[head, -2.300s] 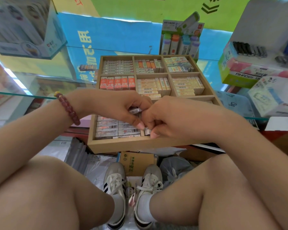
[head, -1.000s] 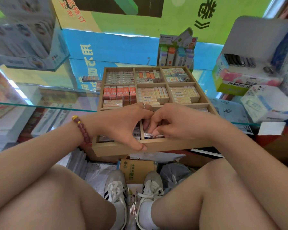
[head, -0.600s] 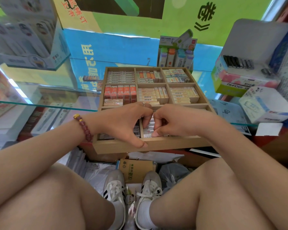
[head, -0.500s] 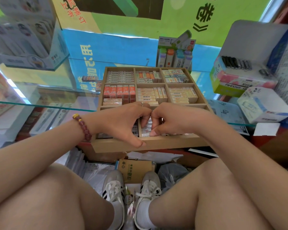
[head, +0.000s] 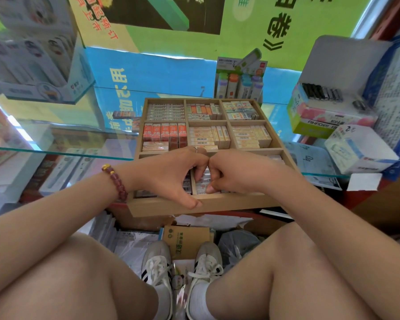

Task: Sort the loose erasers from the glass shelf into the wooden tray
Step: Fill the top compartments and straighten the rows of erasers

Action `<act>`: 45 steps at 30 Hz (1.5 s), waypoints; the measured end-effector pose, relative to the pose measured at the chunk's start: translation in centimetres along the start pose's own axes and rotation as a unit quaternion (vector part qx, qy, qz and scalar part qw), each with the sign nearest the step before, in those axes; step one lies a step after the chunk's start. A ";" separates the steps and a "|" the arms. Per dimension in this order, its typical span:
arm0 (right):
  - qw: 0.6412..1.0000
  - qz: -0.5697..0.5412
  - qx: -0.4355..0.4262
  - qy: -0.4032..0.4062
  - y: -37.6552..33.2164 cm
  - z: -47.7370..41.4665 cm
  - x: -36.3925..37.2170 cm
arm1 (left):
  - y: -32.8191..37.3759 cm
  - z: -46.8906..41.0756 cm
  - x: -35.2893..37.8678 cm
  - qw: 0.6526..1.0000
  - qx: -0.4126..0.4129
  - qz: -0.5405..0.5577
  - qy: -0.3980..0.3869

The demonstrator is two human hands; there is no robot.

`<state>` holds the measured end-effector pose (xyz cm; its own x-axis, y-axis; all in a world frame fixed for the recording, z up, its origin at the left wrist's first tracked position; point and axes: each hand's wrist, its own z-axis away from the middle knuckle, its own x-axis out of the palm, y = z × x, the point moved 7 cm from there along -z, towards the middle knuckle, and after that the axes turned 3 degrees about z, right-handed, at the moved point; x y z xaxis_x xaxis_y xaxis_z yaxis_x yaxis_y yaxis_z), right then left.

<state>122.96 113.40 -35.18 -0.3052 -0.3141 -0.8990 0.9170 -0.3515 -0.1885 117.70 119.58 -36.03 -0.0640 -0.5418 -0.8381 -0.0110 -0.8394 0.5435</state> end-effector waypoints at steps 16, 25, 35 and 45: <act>0.955 -0.187 -0.040 0.226 2.6 3.0 -3.6 | 1.0 0.5 -1.5 0.989 -0.043 0.135 0.041; 0.918 -0.294 -0.049 0.262 2.6 3.4 -3.7 | 4.0 -1.7 -4.9 0.886 -0.027 0.345 0.308; 0.844 -0.315 -0.037 0.433 7.9 5.3 -5.4 | 5.3 -4.9 -4.9 0.899 0.040 0.284 0.331; 0.838 -0.349 -0.007 0.419 13.6 3.7 -4.9 | 3.5 -9.0 -2.4 0.931 0.051 0.252 0.257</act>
<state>135.96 106.92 -31.83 -0.4860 0.6959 -0.5287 0.5958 -0.1787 -0.7830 126.83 117.52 -32.50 0.3998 -0.8375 -0.3726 -0.2054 -0.4780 0.8540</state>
